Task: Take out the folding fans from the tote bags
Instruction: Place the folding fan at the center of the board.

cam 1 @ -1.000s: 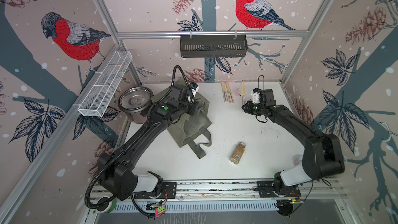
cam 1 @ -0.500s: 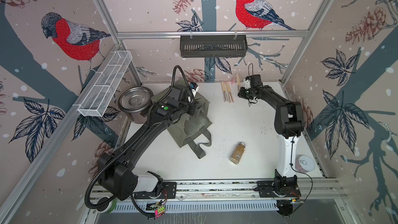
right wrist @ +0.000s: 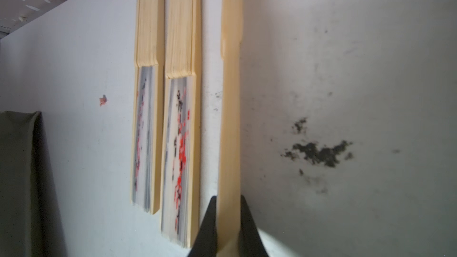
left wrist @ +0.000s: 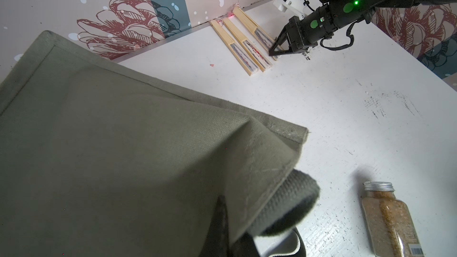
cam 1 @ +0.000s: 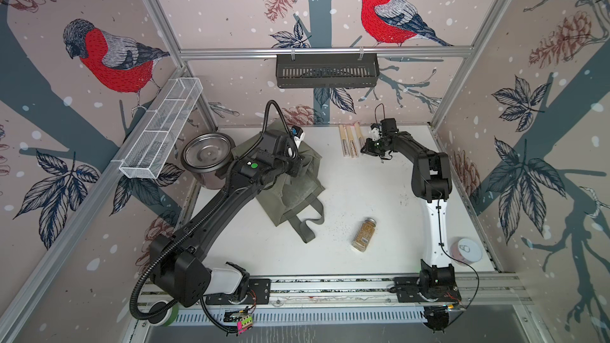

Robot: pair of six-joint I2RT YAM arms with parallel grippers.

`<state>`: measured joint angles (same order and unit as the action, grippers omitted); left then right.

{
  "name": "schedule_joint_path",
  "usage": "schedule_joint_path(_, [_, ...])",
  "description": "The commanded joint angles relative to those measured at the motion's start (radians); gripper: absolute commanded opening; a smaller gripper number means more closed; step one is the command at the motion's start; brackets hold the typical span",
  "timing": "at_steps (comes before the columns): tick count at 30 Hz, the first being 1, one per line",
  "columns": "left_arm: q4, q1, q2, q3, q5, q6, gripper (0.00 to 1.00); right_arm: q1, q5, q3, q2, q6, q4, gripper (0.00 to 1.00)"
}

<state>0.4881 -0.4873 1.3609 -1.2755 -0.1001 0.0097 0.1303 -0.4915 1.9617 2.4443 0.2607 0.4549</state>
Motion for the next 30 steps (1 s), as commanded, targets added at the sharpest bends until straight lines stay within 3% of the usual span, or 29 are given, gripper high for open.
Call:
schedule_joint_path(1, [-0.012,-0.001,-0.006,0.002,0.01,0.01,0.0,0.002,-0.025,0.021,0.027,-0.016,0.047,0.14])
schedule_joint_path(8, [-0.013,-0.001,-0.004,0.002,0.011,0.01,0.0,0.005,-0.056,0.043,0.042,0.005,0.071,0.15])
schedule_joint_path(15, [-0.013,-0.001,-0.003,0.002,0.008,0.01,0.0,0.006,-0.058,0.048,0.041,0.016,0.097,0.28])
schedule_joint_path(24, [-0.012,-0.001,-0.003,0.002,0.008,0.01,0.0,0.006,0.058,0.044,-0.011,0.036,0.104,0.5])
schedule_joint_path(30, [-0.013,-0.001,-0.002,0.002,0.007,0.01,0.0,0.024,0.194,-0.068,-0.161,0.056,0.034,0.54])
